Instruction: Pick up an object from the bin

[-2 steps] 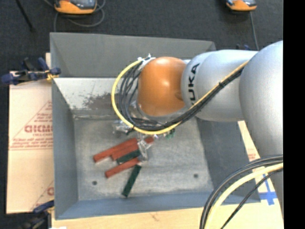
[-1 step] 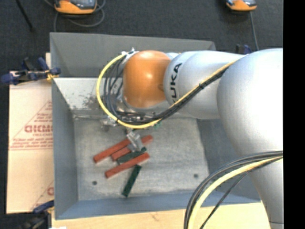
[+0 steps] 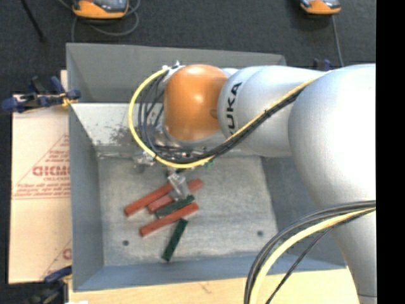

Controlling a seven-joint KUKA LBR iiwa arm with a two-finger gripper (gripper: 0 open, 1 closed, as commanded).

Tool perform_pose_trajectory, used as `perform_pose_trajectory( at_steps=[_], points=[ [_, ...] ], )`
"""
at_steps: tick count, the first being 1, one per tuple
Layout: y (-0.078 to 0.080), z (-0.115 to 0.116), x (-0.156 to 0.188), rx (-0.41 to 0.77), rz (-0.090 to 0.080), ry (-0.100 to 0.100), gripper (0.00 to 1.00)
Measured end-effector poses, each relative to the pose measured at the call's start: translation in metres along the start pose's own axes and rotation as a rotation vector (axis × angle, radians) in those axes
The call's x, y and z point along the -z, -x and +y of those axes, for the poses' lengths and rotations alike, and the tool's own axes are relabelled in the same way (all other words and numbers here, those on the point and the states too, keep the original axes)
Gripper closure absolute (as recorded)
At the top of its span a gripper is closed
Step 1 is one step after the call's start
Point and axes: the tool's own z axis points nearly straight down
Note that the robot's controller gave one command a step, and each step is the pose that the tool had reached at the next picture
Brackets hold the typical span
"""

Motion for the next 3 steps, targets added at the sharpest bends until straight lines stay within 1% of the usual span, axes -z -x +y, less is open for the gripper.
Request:
perform_pose_trajectory(
  at_steps=[1, 3],
  points=[
    [0.000, -0.001, 0.002, -0.001, 0.002, 0.000, 1.00],
    [0.004, -0.006, 0.089, -0.017, 0.003, -0.003, 1.00]
  ],
)
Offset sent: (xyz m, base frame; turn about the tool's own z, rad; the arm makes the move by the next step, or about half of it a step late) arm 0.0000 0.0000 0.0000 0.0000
